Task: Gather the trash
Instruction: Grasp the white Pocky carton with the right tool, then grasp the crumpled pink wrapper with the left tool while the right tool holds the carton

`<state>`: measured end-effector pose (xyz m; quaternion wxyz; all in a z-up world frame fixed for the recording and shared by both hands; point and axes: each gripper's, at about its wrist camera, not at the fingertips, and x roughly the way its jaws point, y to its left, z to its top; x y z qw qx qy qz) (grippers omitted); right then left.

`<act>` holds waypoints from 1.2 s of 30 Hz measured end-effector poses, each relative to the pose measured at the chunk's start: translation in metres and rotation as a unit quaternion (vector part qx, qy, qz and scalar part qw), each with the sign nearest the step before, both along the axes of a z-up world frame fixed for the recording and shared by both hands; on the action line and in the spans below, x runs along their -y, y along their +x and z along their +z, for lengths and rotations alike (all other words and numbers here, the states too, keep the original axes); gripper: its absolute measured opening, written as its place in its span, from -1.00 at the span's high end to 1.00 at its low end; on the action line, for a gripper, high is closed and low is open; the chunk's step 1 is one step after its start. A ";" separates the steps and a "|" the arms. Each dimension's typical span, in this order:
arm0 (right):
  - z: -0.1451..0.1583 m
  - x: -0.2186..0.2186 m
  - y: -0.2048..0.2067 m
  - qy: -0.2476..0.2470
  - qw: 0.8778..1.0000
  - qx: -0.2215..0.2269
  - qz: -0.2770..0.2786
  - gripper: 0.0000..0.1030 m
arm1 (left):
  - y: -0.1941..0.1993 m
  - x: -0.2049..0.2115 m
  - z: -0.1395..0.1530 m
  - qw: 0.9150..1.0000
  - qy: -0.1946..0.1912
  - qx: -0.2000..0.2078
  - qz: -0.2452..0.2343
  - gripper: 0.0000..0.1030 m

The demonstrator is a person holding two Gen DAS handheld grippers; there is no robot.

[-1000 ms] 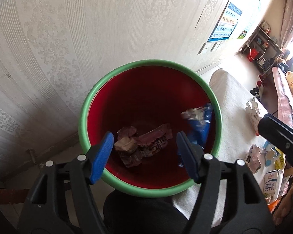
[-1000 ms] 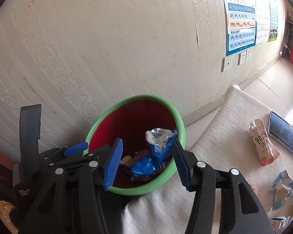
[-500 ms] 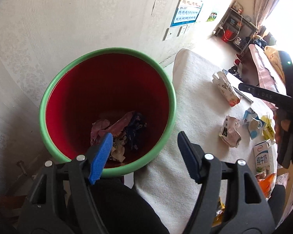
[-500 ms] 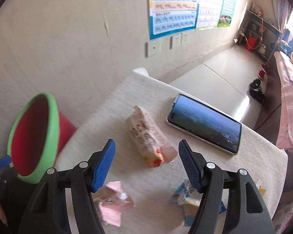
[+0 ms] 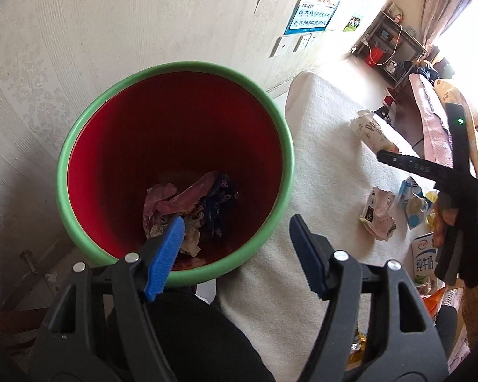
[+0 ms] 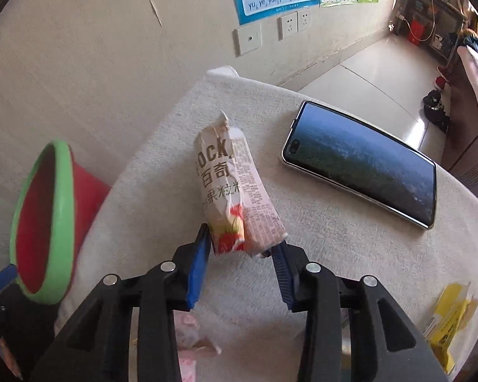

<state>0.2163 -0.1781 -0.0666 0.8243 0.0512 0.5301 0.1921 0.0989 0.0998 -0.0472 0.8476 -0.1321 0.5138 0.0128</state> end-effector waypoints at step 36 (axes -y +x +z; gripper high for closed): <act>0.018 0.071 -0.101 0.050 0.996 -0.009 -0.075 0.39 | 0.003 0.110 -0.030 0.989 -0.030 -0.058 -0.135 0.58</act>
